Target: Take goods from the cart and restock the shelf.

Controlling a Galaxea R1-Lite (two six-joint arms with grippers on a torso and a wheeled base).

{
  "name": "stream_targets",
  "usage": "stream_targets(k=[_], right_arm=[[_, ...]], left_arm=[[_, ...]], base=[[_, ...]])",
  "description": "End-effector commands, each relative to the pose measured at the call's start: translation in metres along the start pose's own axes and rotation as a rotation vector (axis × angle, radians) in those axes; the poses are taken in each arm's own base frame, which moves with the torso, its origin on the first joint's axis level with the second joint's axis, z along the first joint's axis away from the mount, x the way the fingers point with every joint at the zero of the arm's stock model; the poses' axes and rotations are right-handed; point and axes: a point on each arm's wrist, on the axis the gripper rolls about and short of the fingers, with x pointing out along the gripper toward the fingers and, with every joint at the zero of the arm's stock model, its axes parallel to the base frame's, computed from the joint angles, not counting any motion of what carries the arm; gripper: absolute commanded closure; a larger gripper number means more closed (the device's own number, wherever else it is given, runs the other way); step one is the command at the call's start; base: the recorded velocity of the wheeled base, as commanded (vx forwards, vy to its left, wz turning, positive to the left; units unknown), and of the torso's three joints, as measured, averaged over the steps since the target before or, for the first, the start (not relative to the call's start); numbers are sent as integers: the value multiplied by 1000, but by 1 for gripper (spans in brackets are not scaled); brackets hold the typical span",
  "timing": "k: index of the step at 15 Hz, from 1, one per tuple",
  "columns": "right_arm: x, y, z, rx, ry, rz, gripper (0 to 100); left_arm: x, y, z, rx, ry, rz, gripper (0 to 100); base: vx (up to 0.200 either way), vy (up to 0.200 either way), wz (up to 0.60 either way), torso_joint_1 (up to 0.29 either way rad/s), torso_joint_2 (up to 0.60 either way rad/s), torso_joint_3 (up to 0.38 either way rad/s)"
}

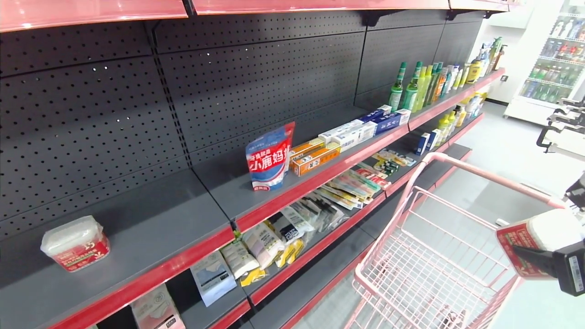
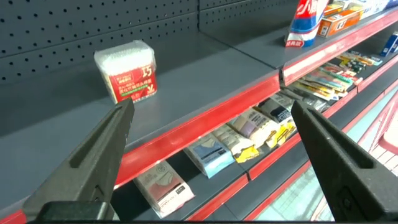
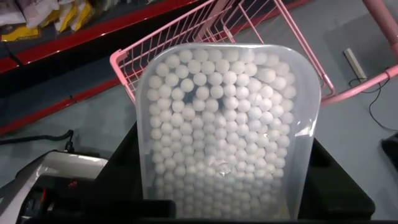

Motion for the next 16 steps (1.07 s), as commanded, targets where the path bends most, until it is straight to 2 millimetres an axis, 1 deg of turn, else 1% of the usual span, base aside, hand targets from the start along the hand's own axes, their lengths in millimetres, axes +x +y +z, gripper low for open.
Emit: stream_targets(k=[1,3,9,16], right_arm=[[2,0,0,-20,10,-5,100],[2,-1,0,-30,13,-29,100],[0,0,-3,-34,14,-32,100],[-13,1,-9,-45,-30,-42,100]], left_arm=[[0,0,0,0,1,0,0],[0,0,0,0,1,0,0],[0,0,0,1,2,0,0],[0,0,0,1,2,0,0]], base=[[0,0,0,85,-203,-100],[0,0,0,21,-60,-23],[0,0,600,6,1,2],[0,0,600,2,4,1]])
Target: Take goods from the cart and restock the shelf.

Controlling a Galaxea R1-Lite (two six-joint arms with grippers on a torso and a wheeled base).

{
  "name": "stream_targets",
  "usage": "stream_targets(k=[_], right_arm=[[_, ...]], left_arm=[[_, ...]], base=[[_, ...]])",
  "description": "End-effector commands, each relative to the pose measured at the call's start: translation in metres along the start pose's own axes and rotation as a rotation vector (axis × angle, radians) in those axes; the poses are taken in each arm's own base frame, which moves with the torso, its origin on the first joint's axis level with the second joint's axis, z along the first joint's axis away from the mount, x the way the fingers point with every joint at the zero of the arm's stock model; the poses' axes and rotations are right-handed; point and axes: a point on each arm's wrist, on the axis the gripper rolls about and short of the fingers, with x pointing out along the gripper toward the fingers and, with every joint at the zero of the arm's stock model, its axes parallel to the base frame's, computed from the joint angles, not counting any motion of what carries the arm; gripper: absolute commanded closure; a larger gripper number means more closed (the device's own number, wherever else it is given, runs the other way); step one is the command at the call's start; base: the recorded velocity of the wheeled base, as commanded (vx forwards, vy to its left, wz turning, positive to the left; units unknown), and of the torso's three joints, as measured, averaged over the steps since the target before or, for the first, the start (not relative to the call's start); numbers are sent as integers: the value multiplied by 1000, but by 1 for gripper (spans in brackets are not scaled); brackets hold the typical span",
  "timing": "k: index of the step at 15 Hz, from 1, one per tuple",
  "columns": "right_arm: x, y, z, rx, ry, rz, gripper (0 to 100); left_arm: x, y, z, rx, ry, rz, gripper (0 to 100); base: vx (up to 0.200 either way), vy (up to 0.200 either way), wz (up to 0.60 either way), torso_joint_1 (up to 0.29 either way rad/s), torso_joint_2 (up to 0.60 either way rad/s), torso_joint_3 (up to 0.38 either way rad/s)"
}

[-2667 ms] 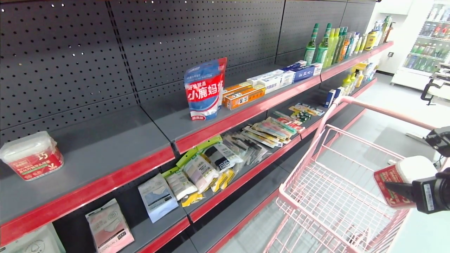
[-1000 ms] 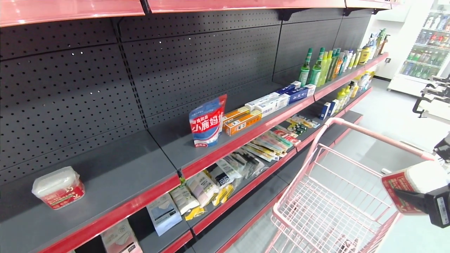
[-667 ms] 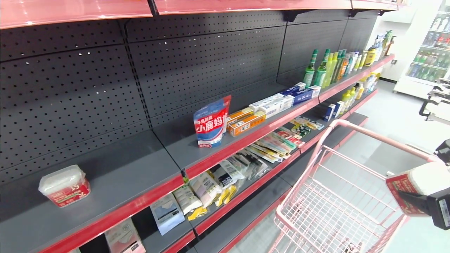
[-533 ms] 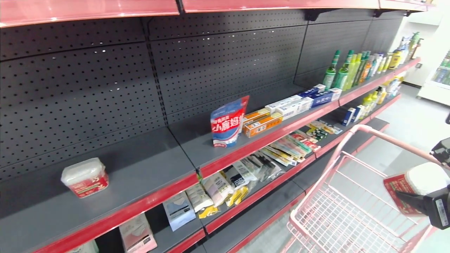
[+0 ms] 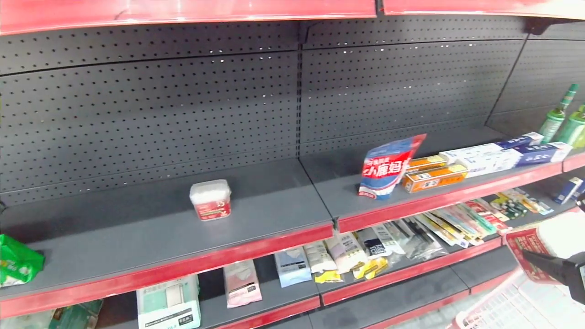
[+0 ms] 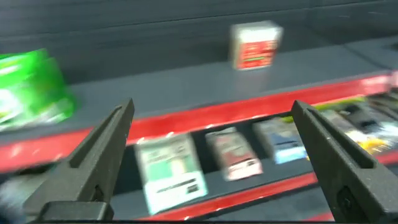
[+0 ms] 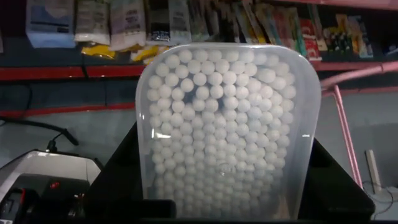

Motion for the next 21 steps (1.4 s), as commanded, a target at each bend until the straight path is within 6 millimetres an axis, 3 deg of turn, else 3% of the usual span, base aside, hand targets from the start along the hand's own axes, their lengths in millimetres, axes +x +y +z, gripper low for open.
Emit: stream_targets(k=[1,6,17,21], right_arm=[[-4,0,-3,-1,-11,-4,100],[-6,1,-7,-1,-14,-6,100],[-33,0,-33,65,-85,-94,100],[-36,3,-45,72,-79,-106,100]], left_arm=[[0,0,0,0,2,1,0],[0,0,0,0,2,1,0],[0,0,0,1,2,1,0],[0,0,0,1,2,1,0]], base=[[0,0,600,2,-2,2],[0,0,600,1,4,5],[0,0,0,0,0,0],[150,0,0,-3,3,3]])
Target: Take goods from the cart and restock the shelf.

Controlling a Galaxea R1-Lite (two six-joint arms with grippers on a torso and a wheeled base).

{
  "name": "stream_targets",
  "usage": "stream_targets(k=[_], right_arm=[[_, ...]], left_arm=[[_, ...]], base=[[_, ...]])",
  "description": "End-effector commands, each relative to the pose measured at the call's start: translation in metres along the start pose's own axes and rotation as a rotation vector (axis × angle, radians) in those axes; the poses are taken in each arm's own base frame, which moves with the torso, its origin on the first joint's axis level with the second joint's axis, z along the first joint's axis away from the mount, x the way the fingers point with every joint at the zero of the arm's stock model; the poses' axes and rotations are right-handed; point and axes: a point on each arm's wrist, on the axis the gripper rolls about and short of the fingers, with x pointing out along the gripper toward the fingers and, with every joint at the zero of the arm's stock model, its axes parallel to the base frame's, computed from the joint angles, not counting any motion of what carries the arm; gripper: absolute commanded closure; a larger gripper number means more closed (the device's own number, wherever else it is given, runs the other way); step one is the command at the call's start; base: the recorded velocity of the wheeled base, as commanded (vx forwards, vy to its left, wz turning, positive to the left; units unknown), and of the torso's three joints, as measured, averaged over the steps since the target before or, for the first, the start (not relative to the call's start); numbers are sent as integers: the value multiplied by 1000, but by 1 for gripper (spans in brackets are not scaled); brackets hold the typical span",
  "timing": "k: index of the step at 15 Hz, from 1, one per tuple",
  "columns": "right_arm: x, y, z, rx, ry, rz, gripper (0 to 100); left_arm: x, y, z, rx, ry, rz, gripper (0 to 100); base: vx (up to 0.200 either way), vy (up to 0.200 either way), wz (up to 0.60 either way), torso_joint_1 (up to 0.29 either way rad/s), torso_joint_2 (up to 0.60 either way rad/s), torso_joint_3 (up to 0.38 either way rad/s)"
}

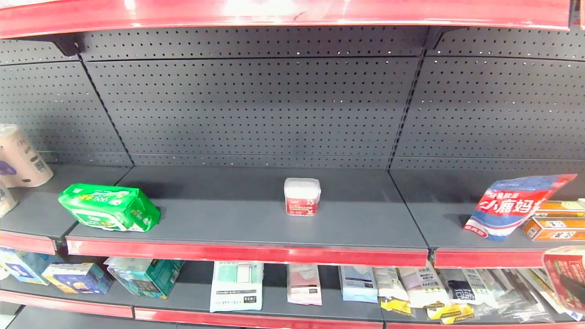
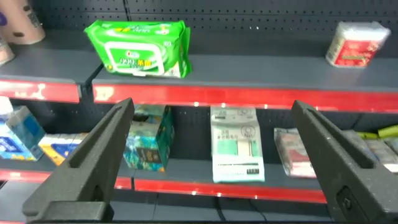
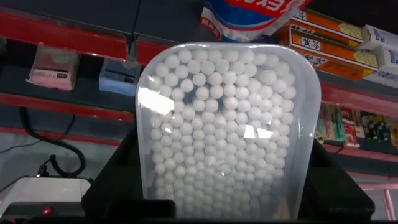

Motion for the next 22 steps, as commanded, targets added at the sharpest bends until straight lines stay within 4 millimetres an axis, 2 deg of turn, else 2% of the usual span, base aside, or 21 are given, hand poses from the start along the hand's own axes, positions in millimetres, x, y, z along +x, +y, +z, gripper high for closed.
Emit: stream_targets(k=[1,8,12,18,20,22], right_arm=[[-2,0,-2,2,-6,-6,100],[1,2,-7,-8,20,-7,100],[6,2,-6,-13,40,5,100],[7,3,-7,-14,43,9,100],[7,2,-6,-15,42,9,100],[6,2,-6,-15,41,8,100]], left_arm=[[0,0,0,-1,1,1,0],[0,0,0,-1,1,1,0],[0,0,0,-1,1,1,0],[0,0,0,0,1,1,0],[0,0,0,0,1,1,0],[0,0,0,-1,1,1,0]], base=[[0,0,0,0,0,0],[0,0,0,0,0,0],[0,0,-600,-1,5,2],[0,0,0,0,0,0],[200,0,0,0,2,2],[0,0,0,0,0,0]])
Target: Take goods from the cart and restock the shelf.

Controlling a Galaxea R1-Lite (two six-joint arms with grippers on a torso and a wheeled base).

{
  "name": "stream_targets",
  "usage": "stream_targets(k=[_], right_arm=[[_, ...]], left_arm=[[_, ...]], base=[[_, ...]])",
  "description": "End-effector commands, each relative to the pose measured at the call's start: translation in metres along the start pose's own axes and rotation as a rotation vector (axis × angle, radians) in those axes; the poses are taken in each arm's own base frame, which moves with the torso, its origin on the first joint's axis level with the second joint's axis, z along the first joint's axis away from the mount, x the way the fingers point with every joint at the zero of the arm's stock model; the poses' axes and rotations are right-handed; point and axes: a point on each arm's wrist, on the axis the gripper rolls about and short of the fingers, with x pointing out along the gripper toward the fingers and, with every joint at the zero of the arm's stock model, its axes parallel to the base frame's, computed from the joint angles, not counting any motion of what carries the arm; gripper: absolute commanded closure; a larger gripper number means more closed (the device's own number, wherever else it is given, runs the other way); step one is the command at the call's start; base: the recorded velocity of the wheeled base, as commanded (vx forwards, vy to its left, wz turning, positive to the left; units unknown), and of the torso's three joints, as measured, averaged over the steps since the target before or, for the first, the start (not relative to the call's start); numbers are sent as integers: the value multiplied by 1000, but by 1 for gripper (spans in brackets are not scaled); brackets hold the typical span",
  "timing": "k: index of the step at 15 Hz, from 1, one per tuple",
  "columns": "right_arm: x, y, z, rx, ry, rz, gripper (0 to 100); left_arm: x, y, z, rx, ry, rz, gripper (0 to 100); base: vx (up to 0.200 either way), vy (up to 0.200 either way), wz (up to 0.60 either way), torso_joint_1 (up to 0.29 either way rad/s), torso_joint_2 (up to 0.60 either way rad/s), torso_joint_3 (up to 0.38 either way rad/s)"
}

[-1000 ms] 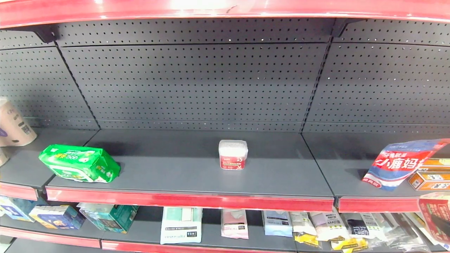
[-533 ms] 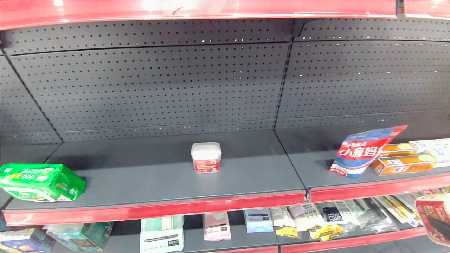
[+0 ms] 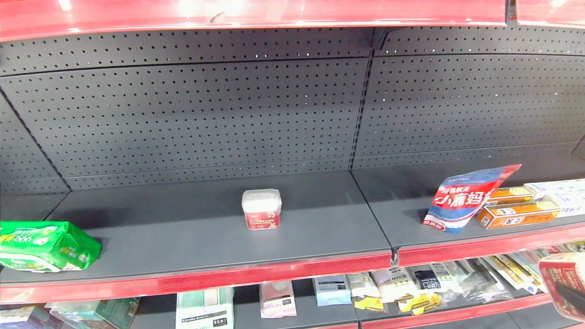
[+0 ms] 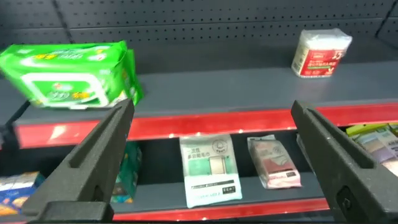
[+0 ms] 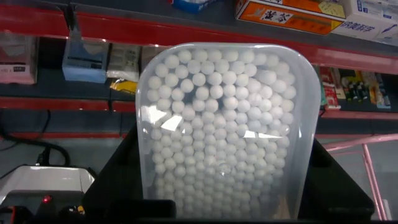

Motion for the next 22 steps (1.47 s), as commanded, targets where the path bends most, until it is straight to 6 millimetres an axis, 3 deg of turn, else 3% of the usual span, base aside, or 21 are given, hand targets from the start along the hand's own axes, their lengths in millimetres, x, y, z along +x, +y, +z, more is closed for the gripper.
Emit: stream_targets(k=[1,5,11,12,13,14,16,19,22], right_arm=[[0,0,0,0,5,2,100],[-1,0,0,13,-5,-1,100],[-31,1,-14,118,-174,-22,100],[-41,3,-17,114,-245,14,100],[-44,3,-18,112,-270,25,100],[-47,3,-20,112,-289,20,100],[-50,4,-26,124,-314,17,100],[-55,5,-30,136,-337,-7,100],[-59,5,-31,71,-366,-27,100]], left_arm=[[0,0,0,0,1,1,0],[0,0,0,-2,1,1,0],[4,0,7,44,44,-48,0],[14,-1,62,3,65,-87,0],[28,-2,86,-78,95,-104,0],[41,-3,98,-96,125,-107,0],[101,-6,114,-98,245,-94,0],[170,-8,102,-87,327,-108,0],[214,-13,80,4,398,-367,0]], base=[[0,0,0,0,0,0],[0,0,0,0,0,0],[0,0,0,0,0,0],[0,0,0,0,0,0],[0,0,0,0,0,0],[0,0,0,0,0,0],[0,0,0,0,0,0],[0,0,0,0,0,0],[0,0,0,0,0,0]])
